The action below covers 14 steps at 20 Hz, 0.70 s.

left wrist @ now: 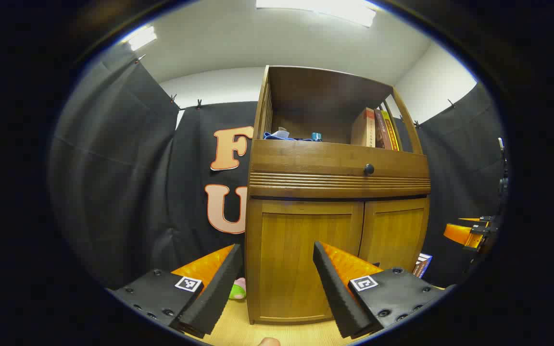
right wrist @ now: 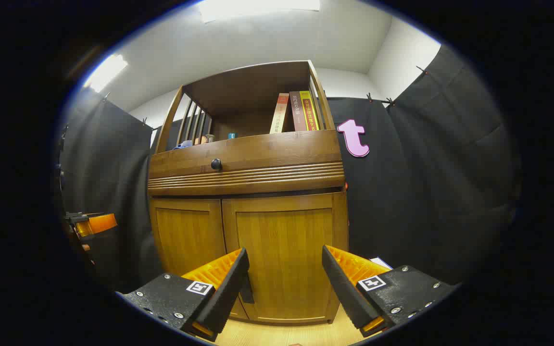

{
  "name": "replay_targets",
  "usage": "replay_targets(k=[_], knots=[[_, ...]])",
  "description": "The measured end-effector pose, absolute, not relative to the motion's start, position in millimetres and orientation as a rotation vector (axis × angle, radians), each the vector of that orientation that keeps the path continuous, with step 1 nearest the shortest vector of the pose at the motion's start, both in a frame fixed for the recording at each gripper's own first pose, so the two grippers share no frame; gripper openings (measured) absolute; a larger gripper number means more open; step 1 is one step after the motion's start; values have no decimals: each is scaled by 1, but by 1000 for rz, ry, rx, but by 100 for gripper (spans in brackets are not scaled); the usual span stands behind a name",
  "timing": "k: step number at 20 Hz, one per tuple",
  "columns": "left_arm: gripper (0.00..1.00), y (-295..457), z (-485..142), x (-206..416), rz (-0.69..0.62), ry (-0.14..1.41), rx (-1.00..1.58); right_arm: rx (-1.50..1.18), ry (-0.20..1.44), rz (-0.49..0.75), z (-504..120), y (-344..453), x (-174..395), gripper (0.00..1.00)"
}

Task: Open the right door of the double-door shoe cabinet with the right hand, and open the left door with the left hand.

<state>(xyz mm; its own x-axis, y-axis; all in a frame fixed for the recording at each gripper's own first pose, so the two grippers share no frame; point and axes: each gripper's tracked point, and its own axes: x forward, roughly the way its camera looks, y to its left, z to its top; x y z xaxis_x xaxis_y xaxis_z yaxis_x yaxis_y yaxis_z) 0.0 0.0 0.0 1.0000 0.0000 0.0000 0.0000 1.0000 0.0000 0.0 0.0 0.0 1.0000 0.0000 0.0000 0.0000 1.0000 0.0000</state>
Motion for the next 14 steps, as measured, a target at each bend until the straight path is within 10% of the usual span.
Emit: replay_targets(k=[14], knots=[[94,-5,2,-4,-5,-1,8,4,-2,-2,0,-1,-2,94]])
